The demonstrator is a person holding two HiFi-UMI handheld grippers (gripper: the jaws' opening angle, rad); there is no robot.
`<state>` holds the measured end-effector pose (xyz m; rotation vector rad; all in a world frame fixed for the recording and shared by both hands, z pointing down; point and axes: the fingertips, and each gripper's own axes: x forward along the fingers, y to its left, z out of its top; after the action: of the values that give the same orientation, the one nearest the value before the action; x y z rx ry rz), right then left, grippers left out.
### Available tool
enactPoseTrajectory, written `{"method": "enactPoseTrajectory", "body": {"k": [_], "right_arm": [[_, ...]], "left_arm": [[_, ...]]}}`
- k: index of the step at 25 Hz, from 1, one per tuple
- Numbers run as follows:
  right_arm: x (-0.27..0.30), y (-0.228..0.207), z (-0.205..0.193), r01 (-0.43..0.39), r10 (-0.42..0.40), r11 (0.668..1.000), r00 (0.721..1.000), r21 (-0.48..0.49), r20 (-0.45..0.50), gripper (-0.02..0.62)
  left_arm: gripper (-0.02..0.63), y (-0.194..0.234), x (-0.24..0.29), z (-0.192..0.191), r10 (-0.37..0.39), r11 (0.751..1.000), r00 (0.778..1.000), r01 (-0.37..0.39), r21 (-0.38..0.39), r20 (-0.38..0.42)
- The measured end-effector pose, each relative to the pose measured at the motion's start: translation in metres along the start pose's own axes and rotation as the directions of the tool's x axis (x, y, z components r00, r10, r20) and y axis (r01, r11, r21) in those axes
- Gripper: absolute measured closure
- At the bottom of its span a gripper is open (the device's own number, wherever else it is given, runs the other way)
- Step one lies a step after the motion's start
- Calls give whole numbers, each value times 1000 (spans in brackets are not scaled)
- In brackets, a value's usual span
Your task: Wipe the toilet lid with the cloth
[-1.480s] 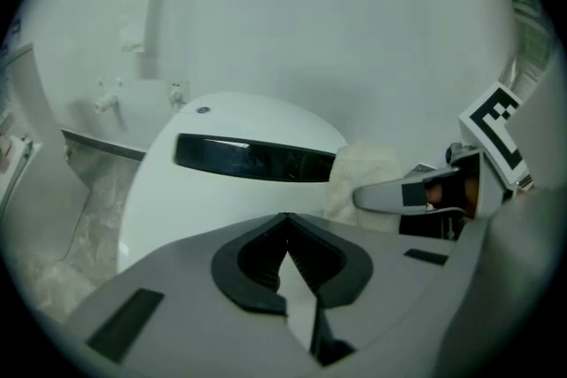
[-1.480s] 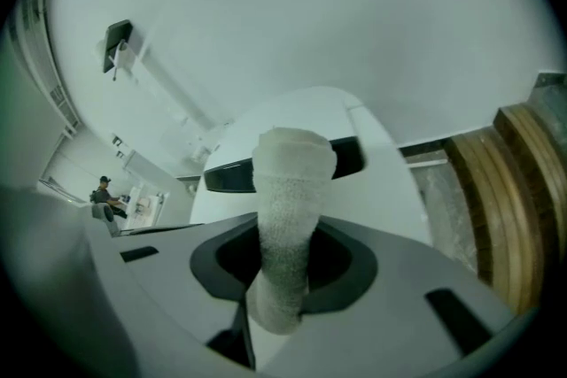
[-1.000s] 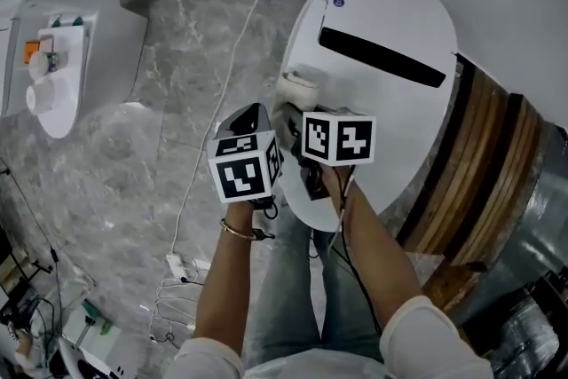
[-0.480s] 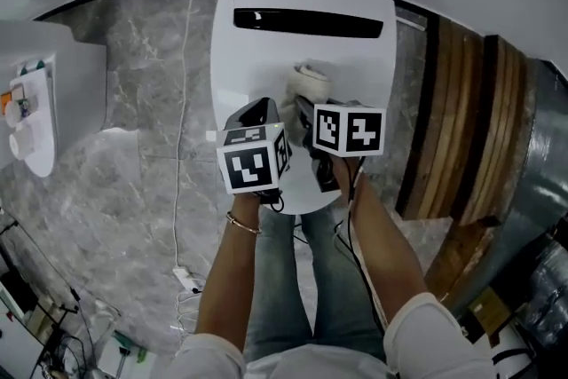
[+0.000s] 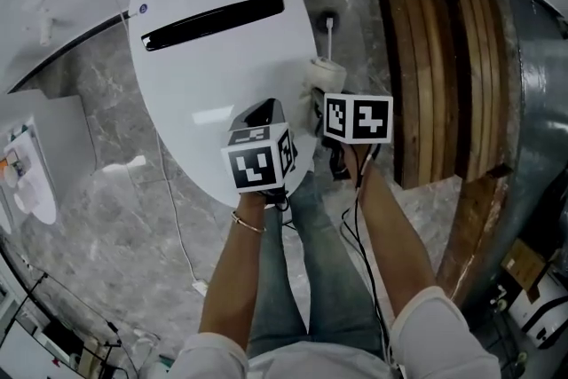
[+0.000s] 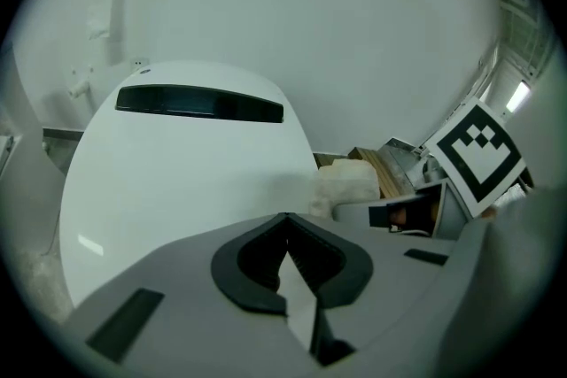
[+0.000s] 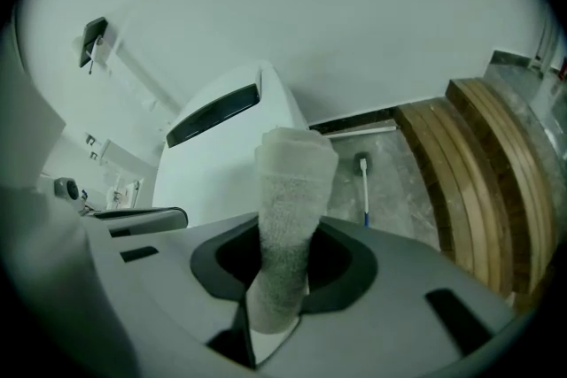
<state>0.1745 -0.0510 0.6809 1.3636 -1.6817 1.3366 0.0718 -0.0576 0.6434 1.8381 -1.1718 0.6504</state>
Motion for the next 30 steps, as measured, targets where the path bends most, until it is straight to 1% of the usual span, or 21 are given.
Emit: {"method": "enactPoseTrajectory", "body": {"k": [2,4,6,9,13,15,17,19,22,24,25,27,30], "right_arm": [[-5,13,-2,-32,32,999,999,-19,7,499],[-5,38,-8,-85,85,995,996,-48,-6,499],[0,73,-14,-143,141,985,989,-99,-36,499],[16,132,-28,-223,207,957,973,-186,-100,499],[37,211,-62,-315,271,914,943,-255,-194,499],[49,246,-83,-349,288,895,927,-277,-240,499],[61,273,-101,-370,291,879,915,-300,-278,499],[70,293,-117,-382,290,872,907,-306,-306,499],[81,307,-133,-378,278,876,903,-300,-328,499],[84,303,-135,-365,266,882,907,-298,-326,499],[84,298,-135,-359,261,886,910,-294,-323,499],[79,284,-132,-344,254,895,916,-283,-312,499],[67,252,-126,-310,232,913,929,-266,-287,499]], "left_arm": [[594,4,-5,-4,13,1000,1000,-13,-6,5],[594,19,-14,-9,43,998,999,-43,-37,12],[594,42,-27,-13,93,992,995,-90,-84,25],[594,86,-56,-18,180,973,983,-171,-153,47],[594,154,-104,-44,280,935,959,-262,-238,45],[594,188,-125,-61,325,908,945,-300,-293,40],[594,215,-141,-78,357,878,933,-322,-355,37],[594,235,-153,-93,374,857,927,-331,-396,33],[594,253,-161,-109,378,840,926,-333,-428,21],[594,255,-160,-112,366,839,930,-321,-439,20],[594,253,-158,-111,357,844,934,-312,-437,22],[594,242,-151,-109,332,860,943,-291,-418,26],[594,210,-134,-101,280,895,960,-251,-368,27]]}}
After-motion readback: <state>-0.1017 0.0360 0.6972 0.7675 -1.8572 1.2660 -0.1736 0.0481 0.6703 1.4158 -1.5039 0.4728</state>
